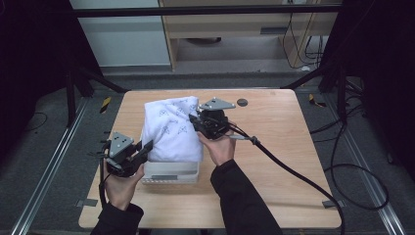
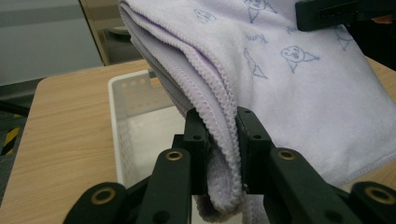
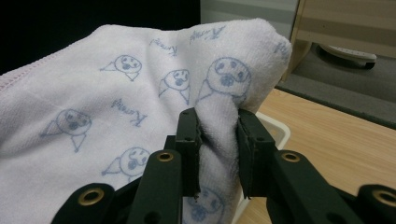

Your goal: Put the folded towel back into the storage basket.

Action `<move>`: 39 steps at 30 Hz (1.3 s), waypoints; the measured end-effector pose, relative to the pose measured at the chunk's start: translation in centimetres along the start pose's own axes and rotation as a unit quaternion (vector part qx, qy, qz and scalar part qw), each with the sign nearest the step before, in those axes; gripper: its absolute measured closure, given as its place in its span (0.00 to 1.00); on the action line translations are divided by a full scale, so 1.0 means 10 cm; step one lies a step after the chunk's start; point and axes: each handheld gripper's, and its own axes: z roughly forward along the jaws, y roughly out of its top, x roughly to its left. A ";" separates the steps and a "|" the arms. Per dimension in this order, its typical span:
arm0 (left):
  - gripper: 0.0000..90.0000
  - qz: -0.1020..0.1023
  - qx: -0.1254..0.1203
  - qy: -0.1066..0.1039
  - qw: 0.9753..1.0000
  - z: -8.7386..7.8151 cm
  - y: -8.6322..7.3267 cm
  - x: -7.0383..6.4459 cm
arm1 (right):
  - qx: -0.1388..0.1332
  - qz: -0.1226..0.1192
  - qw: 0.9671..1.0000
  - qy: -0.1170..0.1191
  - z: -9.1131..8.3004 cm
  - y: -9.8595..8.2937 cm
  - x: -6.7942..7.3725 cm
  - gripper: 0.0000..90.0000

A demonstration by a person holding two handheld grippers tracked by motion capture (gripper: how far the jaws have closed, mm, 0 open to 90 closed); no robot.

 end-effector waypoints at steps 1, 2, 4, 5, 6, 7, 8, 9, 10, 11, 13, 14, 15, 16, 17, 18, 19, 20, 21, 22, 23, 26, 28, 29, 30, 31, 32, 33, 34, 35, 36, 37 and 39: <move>0.84 0.000 0.001 0.002 1.000 0.00 -0.01 0.01 | 0.000 -0.002 1.000 0.000 0.02 0.00 0.01 0.81; 0.84 -0.001 0.002 0.006 1.000 0.00 -0.02 0.04 | 0.001 -0.002 1.000 0.000 0.04 0.00 0.02 0.81; 0.84 -0.002 0.002 0.007 1.000 0.00 -0.02 0.05 | 0.000 0.002 1.000 0.003 0.08 0.00 0.04 0.81; 0.84 -0.003 0.003 0.008 1.000 0.01 -0.03 0.07 | 0.001 0.004 1.000 0.005 0.10 -0.01 0.04 0.81; 0.84 -0.004 0.005 0.008 1.000 0.01 -0.04 0.08 | 0.001 0.006 1.000 0.006 0.12 -0.02 0.03 0.81; 0.84 -0.004 0.006 0.009 1.000 0.02 -0.04 0.08 | 0.002 0.007 1.000 0.008 0.14 -0.03 0.03 0.81; 0.84 -0.003 0.009 0.011 1.000 0.03 -0.05 0.09 | 0.003 0.008 1.000 0.008 0.15 -0.04 0.04 0.81; 0.84 -0.003 0.012 0.012 1.000 0.05 -0.06 0.10 | 0.005 0.009 1.000 0.007 0.17 -0.05 0.04 0.81; 0.84 -0.003 0.014 0.013 1.000 0.06 -0.07 0.11 | 0.006 0.010 1.000 0.006 0.20 -0.06 0.04 0.81; 0.84 -0.004 0.017 0.015 1.000 0.08 -0.08 0.12 | 0.007 0.011 1.000 0.007 0.22 -0.08 0.04 0.81; 0.84 -0.003 0.021 0.019 1.000 0.10 -0.10 0.15 | 0.007 0.010 1.000 0.007 0.27 -0.11 0.04 0.81; 0.84 -0.003 0.023 0.020 1.000 0.11 -0.11 0.16 | 0.008 0.011 1.000 0.008 0.30 -0.12 0.04 0.81; 0.84 -0.005 0.025 0.021 0.999 0.12 -0.12 0.17 | 0.009 0.014 1.000 0.009 0.31 -0.13 0.05 0.81; 0.84 -0.005 0.026 0.022 0.999 0.13 -0.13 0.18 | 0.010 0.016 1.000 0.009 0.33 -0.15 0.05 0.81; 0.84 -0.005 0.028 0.022 0.999 0.14 -0.14 0.19 | 0.011 0.019 1.000 0.010 0.36 -0.16 0.05 0.81; 0.84 -0.007 0.029 0.023 0.999 0.16 -0.15 0.20 | 0.011 0.018 1.000 0.010 0.38 -0.17 0.05 0.81; 0.84 -0.008 0.031 0.023 0.999 0.17 -0.17 0.21 | 0.013 0.020 1.000 0.011 0.40 -0.18 0.05 0.81; 0.84 -0.007 0.034 0.023 0.999 0.19 -0.18 0.22 | 0.014 0.021 1.000 0.010 0.41 -0.20 0.05 0.81; 0.84 -0.010 0.037 0.023 0.999 0.21 -0.19 0.22 | 0.015 0.020 1.000 0.010 0.43 -0.21 0.05 0.81; 0.84 -0.009 0.040 0.024 0.999 0.23 -0.21 0.22 | 0.019 0.019 1.000 0.008 0.45 -0.22 0.05 0.81; 0.84 -0.007 0.042 0.025 0.999 0.25 -0.22 0.22 | 0.021 0.019 1.000 0.007 0.47 -0.24 0.05 0.81; 0.84 -0.008 0.049 0.027 0.998 0.29 -0.26 0.23 | 0.027 0.015 1.000 0.002 0.52 -0.29 0.05 0.81; 0.84 -0.008 0.054 0.028 0.998 0.31 -0.29 0.25 | 0.031 0.015 0.999 0.002 0.56 -0.32 0.06 0.81; 0.84 -0.010 0.055 0.028 0.998 0.32 -0.30 0.25 | 0.032 0.015 0.999 0.002 0.58 -0.34 0.06 0.81; 0.84 -0.011 0.057 0.028 0.998 0.33 -0.32 0.26 | 0.033 0.014 0.999 0.002 0.59 -0.35 0.06 0.81; 0.84 -0.010 0.059 0.029 0.998 0.34 -0.33 0.26 | 0.036 0.016 0.999 0.001 0.61 -0.36 0.07 0.81; 0.84 -0.011 0.061 0.029 0.998 0.35 -0.34 0.27 | 0.036 0.014 0.999 0.001 0.61 -0.37 0.07 0.81; 0.84 -0.009 0.064 0.029 0.997 0.37 -0.36 0.27 | 0.038 0.013 0.999 0.000 0.62 -0.38 0.07 0.81; 0.84 -0.010 0.064 0.029 0.997 0.38 -0.36 0.26 | 0.041 0.012 0.999 -0.003 0.64 -0.39 0.07 0.81; 0.84 -0.008 0.066 0.029 0.997 0.39 -0.37 0.26 | 0.043 0.012 0.999 -0.004 0.64 -0.40 0.07 0.81; 0.84 -0.007 0.068 0.029 0.997 0.39 -0.37 0.25 | 0.043 0.011 0.999 -0.005 0.65 -0.40 0.07 0.81; 0.84 -0.006 0.069 0.030 0.997 0.40 -0.38 0.25 | 0.044 0.008 0.999 -0.007 0.66 -0.41 0.07 0.81; 0.84 -0.005 0.071 0.030 0.997 0.41 -0.39 0.25 | 0.044 0.008 0.999 -0.008 0.67 -0.44 0.07 0.80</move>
